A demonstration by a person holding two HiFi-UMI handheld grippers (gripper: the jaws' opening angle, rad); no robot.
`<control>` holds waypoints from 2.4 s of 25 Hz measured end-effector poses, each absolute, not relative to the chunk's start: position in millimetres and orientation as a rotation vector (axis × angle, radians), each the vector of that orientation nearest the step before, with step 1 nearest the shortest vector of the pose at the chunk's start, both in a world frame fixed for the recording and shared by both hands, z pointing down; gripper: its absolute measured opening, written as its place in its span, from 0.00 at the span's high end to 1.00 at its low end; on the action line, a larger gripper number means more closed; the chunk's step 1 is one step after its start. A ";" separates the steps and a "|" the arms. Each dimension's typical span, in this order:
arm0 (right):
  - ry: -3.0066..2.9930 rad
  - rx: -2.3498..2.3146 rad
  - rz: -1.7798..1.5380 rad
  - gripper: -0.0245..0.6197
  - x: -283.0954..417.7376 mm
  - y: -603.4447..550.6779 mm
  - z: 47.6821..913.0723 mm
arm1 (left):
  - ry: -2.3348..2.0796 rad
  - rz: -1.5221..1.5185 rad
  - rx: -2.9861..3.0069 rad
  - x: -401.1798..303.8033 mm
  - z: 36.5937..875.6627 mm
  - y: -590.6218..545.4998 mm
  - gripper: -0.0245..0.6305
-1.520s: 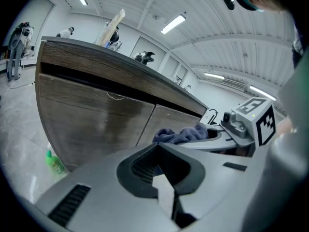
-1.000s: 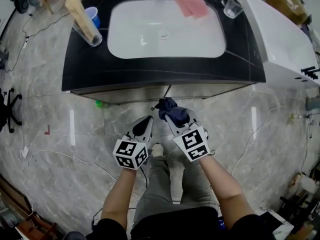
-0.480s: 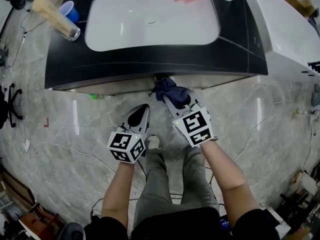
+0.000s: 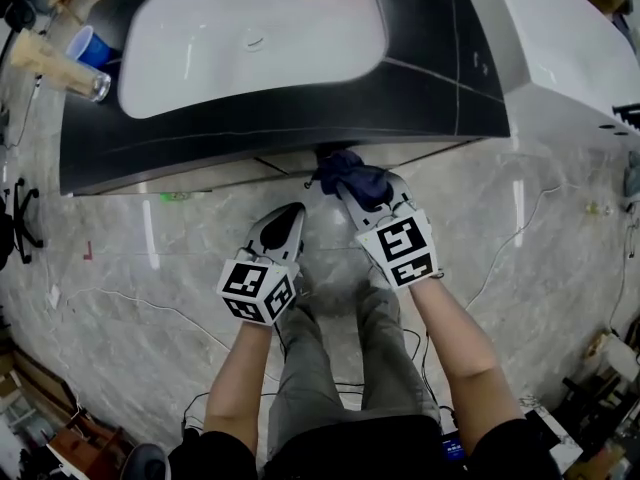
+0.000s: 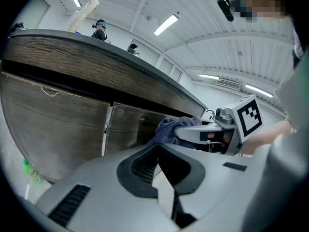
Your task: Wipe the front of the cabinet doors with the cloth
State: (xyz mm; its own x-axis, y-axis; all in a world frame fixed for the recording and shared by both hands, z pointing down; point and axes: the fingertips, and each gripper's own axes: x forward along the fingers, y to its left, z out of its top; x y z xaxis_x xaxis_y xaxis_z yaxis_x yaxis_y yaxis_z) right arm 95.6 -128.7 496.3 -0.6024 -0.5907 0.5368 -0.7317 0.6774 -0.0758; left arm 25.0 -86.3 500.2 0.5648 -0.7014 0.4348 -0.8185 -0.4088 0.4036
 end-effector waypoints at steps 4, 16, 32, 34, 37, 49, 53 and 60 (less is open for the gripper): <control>-2.396 1.064 0.412 0.79 132.0 -132.2 498.9 | -1.179 0.268 2.232 57.8 503.1 -89.9 0.96; -2.327 1.223 0.448 0.79 240.5 -143.3 508.1 | -1.080 0.265 2.272 152.5 513.5 -98.3 0.95; -2.326 1.227 0.490 0.79 252.5 -124.0 514.1 | -1.083 0.258 2.260 163.7 522.5 -94.9 0.95; -2.340 1.203 0.489 0.79 236.0 -121.0 514.9 | -1.102 0.258 2.248 149.0 523.9 -93.5 0.96; -2.352 1.172 0.502 0.79 209.4 -117.8 519.8 | -1.137 0.256 2.229 122.6 526.5 -91.6 0.96; -2.390 0.956 0.504 0.79 75.8 -101.9 552.1 | -1.281 0.256 2.122 1.1 542.7 -77.9 0.96; -2.402 0.904 0.487 0.79 38.8 -102.4 561.3 | -1.317 0.254 2.088 -29.3 549.0 -72.1 0.95; -2.413 0.874 0.462 0.79 -0.2 -112.5 573.6 | -1.355 0.230 2.051 -61.5 553.5 -77.9 0.95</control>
